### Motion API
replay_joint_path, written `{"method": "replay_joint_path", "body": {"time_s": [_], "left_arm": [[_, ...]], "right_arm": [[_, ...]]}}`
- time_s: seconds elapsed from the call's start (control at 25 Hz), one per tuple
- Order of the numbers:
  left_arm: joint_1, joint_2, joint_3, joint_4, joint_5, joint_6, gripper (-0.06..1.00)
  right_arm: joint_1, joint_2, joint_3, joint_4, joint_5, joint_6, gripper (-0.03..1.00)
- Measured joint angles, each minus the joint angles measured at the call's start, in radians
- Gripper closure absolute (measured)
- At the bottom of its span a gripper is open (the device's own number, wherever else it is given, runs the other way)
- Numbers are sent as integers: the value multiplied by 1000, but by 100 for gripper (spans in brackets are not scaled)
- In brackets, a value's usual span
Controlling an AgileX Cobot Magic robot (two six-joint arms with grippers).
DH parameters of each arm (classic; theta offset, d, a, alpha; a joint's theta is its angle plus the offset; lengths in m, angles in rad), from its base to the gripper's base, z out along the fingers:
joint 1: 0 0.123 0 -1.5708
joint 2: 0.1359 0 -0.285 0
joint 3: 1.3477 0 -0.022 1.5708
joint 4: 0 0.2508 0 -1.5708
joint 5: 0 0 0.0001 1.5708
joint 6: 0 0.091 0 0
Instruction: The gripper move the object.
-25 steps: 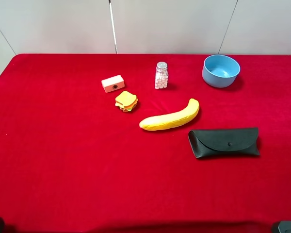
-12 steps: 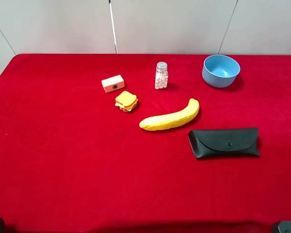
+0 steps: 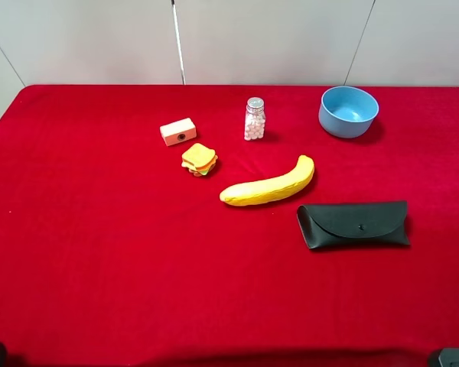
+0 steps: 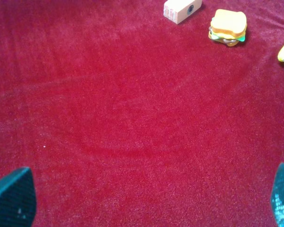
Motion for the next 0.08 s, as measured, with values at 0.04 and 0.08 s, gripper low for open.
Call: {"method": "replay_joint_path", "body": {"time_s": [0.04, 0.08], "left_arm": [[0, 0, 0, 0, 0, 0, -5], [0, 0, 0, 0, 0, 0, -5]], "right_arm": [[0, 0, 0, 0, 0, 0, 27], [0, 0, 0, 0, 0, 0, 27]]}}
